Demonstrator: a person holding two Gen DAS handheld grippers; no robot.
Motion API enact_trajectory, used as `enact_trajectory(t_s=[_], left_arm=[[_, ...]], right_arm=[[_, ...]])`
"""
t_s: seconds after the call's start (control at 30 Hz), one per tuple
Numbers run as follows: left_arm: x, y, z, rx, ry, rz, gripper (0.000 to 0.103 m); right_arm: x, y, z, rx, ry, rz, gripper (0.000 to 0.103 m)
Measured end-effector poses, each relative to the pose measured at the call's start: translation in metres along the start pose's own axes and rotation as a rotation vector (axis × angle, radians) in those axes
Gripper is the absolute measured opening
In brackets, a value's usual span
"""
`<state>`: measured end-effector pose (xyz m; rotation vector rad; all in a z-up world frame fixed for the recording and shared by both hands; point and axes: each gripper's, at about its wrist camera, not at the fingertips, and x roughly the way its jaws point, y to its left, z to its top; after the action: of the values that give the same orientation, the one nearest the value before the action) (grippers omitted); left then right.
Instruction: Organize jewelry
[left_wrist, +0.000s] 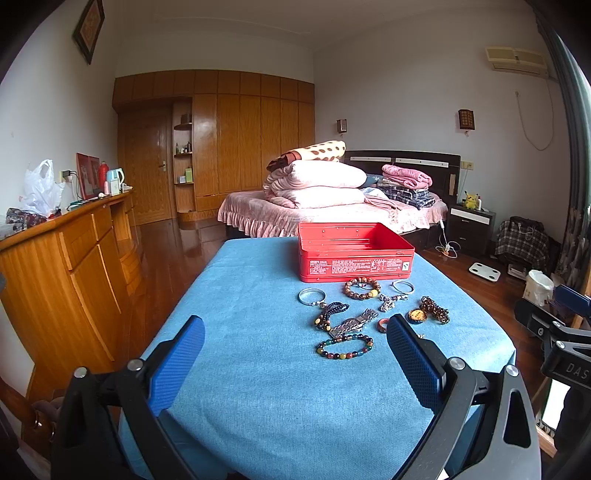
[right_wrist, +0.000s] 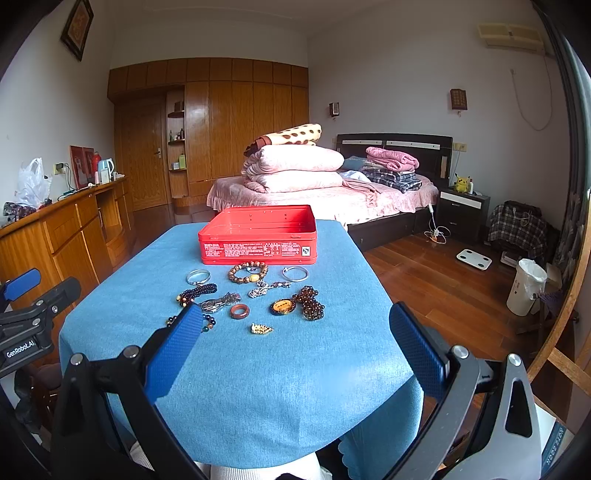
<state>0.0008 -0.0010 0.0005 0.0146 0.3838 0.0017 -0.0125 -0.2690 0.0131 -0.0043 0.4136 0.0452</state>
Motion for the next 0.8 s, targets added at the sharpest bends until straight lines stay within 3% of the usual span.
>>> enact_trajectory(t_s=[0.8], left_arm=[[0.0001, -0.0006, -0.0004, 0.001, 0.001, 0.002, 0.097]], right_arm=[[0.0015, -0.0011, -0.0004, -0.001, 0.001, 0.001, 0.098]])
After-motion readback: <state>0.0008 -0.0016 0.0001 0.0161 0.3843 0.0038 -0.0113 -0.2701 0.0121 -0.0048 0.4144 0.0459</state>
